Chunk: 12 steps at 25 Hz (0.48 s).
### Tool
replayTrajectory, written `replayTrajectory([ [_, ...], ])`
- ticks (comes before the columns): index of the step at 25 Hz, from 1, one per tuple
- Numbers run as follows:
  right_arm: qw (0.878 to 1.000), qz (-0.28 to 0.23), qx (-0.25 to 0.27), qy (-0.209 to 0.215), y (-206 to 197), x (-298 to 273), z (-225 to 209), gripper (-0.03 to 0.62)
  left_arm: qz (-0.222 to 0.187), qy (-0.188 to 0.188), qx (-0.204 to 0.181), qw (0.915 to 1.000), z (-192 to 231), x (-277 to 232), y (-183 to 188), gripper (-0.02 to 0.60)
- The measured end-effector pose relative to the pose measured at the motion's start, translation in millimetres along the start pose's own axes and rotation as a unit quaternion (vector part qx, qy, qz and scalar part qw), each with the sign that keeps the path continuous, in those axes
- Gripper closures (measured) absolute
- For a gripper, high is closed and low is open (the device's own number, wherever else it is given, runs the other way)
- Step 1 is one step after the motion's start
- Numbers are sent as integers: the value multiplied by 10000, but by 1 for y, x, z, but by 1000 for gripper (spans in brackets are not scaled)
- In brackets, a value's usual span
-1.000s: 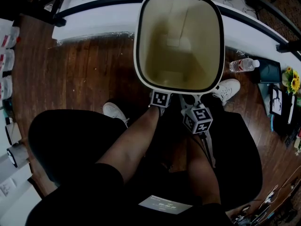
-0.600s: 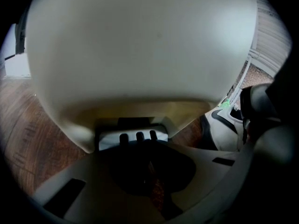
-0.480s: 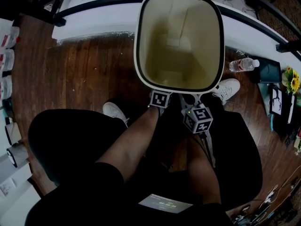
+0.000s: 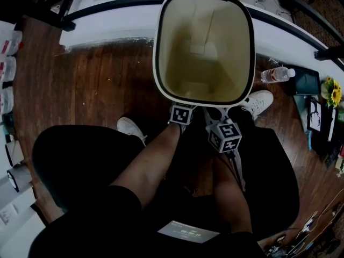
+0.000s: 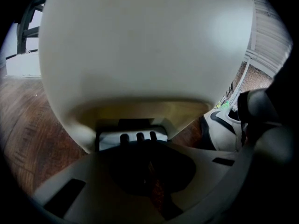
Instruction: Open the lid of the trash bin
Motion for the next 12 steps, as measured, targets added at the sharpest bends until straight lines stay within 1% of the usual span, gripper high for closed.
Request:
replayTrajectory([
  [7, 9999, -96, -46, 8, 6, 0, 2, 579, -122, -5, 23, 9999, 0, 1, 1, 548],
  [12, 10000, -29, 3, -6, 2, -1, 1, 579, -171, -27, 61, 9998, 1, 3, 2, 546],
])
Point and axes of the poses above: the fingertips, and each gripper's own axes: x backward along the fingers, z to its left, y out of its top, the point moved 2 cm from there along x, backward along the fingers, and after that the axes turned 5 degrees about -z, right-handed, at the moved point
